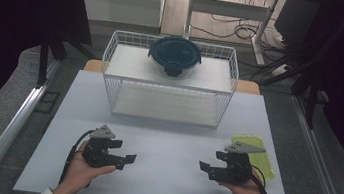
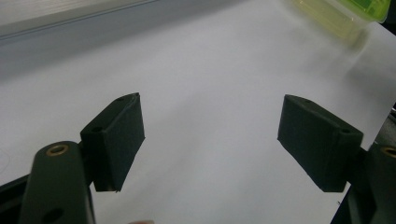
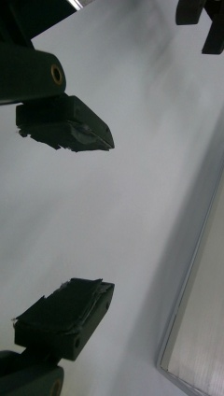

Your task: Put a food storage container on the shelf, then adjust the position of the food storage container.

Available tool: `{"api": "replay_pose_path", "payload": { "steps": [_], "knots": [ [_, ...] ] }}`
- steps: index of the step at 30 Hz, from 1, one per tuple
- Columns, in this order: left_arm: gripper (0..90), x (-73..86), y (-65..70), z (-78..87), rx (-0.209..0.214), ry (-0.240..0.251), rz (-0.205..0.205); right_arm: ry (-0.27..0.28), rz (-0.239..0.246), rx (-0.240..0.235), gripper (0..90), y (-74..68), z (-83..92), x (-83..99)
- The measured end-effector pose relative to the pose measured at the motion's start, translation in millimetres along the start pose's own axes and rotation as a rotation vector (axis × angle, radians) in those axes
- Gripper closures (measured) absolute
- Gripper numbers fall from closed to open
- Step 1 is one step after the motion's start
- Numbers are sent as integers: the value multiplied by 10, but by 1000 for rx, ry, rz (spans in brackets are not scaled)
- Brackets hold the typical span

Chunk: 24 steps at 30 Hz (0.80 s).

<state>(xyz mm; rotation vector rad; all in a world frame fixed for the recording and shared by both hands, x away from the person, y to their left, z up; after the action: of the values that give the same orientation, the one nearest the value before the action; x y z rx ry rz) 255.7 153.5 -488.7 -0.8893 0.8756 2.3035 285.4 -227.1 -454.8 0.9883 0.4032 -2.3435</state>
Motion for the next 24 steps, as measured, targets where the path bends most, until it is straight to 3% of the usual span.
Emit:
{"api": "replay_pose_path", "payload": {
  "steps": [16,20,24],
  "knots": [
    [221,-58,-31,2,0,17,11,4,-19,-4,289,63,49,-12],
    [219,-63,-28,-39,3,2,8,18,-35,-12,336,150,148,-53],
    [218,-79,-14,-18,1,9,8,20,-83,-4,383,314,248,-124]
  ]
}}
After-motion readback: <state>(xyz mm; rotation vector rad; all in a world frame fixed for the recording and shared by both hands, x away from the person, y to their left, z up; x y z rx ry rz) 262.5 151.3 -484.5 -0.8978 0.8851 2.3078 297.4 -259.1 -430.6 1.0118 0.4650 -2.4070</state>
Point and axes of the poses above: each handheld gripper's, and its own axes: z roughly backward along the jaws, x roughly out of its underside, y roughly to its right, the point moved 1 cm from there along -z, roughly forward along the jaws, and after that the axes turned 8 degrees about x, right-handed, at the moved point
